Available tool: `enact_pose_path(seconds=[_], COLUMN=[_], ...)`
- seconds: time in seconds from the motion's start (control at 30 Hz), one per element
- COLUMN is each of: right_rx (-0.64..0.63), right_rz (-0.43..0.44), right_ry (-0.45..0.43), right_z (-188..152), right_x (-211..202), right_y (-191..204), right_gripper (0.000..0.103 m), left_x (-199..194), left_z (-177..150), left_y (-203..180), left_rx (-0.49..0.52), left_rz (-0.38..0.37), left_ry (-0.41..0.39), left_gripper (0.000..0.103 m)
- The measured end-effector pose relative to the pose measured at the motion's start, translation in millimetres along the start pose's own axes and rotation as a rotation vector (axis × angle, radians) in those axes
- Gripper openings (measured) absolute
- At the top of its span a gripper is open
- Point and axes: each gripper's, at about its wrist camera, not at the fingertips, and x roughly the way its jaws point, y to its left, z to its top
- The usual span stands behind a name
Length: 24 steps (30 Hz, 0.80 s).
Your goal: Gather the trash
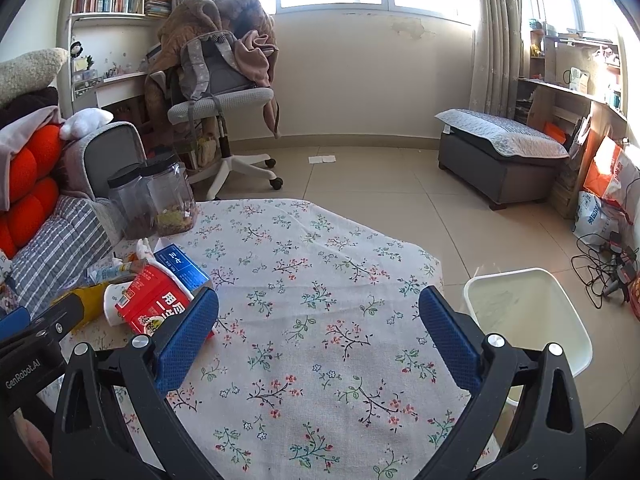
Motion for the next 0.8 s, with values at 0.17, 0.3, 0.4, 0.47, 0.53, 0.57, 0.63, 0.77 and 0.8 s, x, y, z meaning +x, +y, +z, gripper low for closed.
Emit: enact_pose_path(seconds=[0.17, 0.3, 0.4, 0.47, 0.53, 0.57, 0.63, 0.77, 0.8], right_rx=[0.001, 0.001, 0.0, 0.0, 0.001, 0.0, 0.0, 0.001, 0.0], right_rz=[-0.002, 0.001, 0.001, 0.0, 0.0, 0.0, 0.0, 0.001, 0.001], right_ry=[-0.001, 0.002, 0.002, 0.003, 0.002, 0.002, 0.003, 0.005, 0.006], right_z=[0.1, 0.0, -0.4, -0.1, 0.0, 0.1, 0.0, -1.7, -1.4], right_x=[0.2, 0.9, 1.0, 1.2, 1.2, 1.2, 1.3, 2.2, 2.3], right_y=[0.5, 0.4, 0.4, 0.5, 0.6, 0.6, 0.6, 0.3, 0.3], right_gripper=[0.096, 0.096, 0.096, 0.096, 0.096, 0.096, 0.096, 0.096, 0.096], left_x=[1.2, 2.5, 2.5, 3.3, 3.7, 3.8, 4.1, 5.1, 5.5], left_z=[-0.7, -1.5, -1.8, -1.1, -1.4, -1.4, -1.8, -2.4, -2.4], left_y=[0.6, 1.1, 1.3, 2.7, 2.8, 2.7, 2.7, 2.7, 2.8], left_rx=[0.0, -0.002, -0.003, -0.006, -0.007, -0.007, -0.007, -0.009, -0.009], left_rz=[0.0, 0.0, 0.001, 0.001, 0.001, 0.002, 0.002, 0.004, 0.004], left_ry=[0.004, 0.008, 0.009, 0.012, 0.014, 0.015, 0.016, 0.021, 0.021], left_gripper=[0.096, 0.096, 0.096, 0.096, 0.096, 0.096, 0.097, 0.096, 0.096])
